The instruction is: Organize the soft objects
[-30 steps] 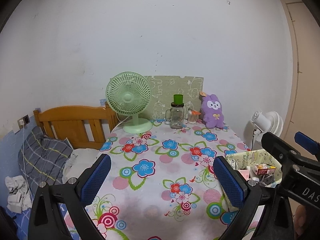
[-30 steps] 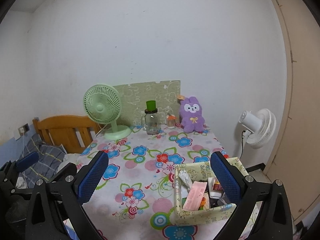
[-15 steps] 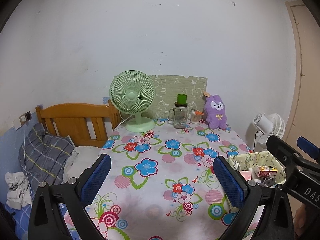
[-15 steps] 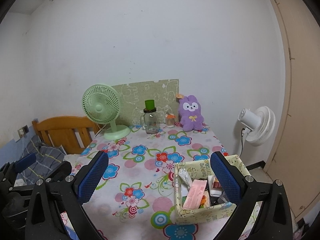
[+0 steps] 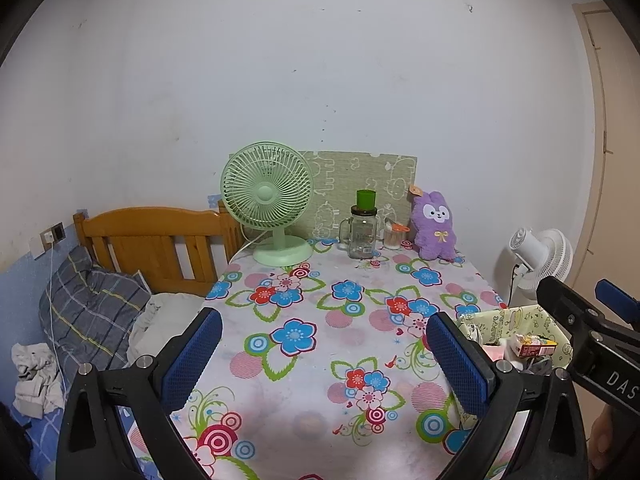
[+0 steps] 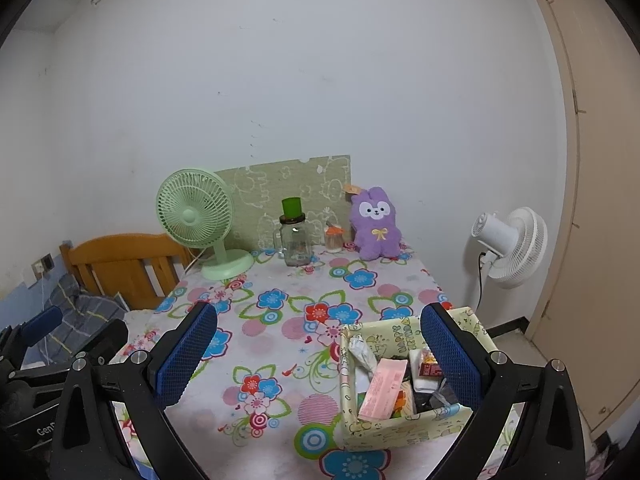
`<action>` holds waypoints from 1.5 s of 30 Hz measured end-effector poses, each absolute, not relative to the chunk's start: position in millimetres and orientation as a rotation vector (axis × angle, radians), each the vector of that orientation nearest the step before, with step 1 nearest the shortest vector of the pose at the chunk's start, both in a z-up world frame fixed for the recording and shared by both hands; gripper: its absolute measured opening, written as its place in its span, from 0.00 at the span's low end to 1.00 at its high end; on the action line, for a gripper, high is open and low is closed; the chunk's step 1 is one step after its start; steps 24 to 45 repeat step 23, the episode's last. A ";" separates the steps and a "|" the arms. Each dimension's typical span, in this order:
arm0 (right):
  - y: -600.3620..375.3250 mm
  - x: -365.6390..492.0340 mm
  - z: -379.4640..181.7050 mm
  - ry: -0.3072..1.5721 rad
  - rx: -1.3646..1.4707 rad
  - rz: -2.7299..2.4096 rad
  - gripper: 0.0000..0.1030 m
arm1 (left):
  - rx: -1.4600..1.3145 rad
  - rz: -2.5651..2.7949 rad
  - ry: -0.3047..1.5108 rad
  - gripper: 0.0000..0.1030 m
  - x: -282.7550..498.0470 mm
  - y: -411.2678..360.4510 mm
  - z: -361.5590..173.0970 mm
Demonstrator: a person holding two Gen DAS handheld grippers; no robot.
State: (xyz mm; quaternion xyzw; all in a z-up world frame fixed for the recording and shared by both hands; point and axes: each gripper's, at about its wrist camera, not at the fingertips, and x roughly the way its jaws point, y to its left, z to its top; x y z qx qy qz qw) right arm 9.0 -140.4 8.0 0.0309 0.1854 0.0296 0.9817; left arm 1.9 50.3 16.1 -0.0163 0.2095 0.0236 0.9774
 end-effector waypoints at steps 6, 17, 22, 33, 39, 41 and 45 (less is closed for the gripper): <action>-139.9 10.0 6.9 0.375 0.057 0.057 1.00 | -0.035 0.046 0.424 1.00 2.7 49.3 16.3; -142.4 12.2 5.1 0.382 0.059 0.053 1.00 | -0.033 0.043 0.429 1.00 5.1 47.3 14.9; -143.1 14.2 3.8 0.388 0.063 0.052 1.00 | -0.033 0.043 0.432 1.00 7.2 47.2 13.5; -142.6 14.7 3.8 0.389 0.063 0.051 1.00 | -0.033 0.043 0.433 1.00 7.4 47.1 13.4; -142.6 14.7 3.8 0.389 0.063 0.051 1.00 | -0.033 0.043 0.433 1.00 7.4 47.1 13.4; -142.6 14.7 3.8 0.389 0.063 0.051 1.00 | -0.033 0.043 0.433 1.00 7.4 47.1 13.4; -142.6 14.7 3.8 0.389 0.063 0.051 1.00 | -0.033 0.043 0.433 1.00 7.4 47.1 13.4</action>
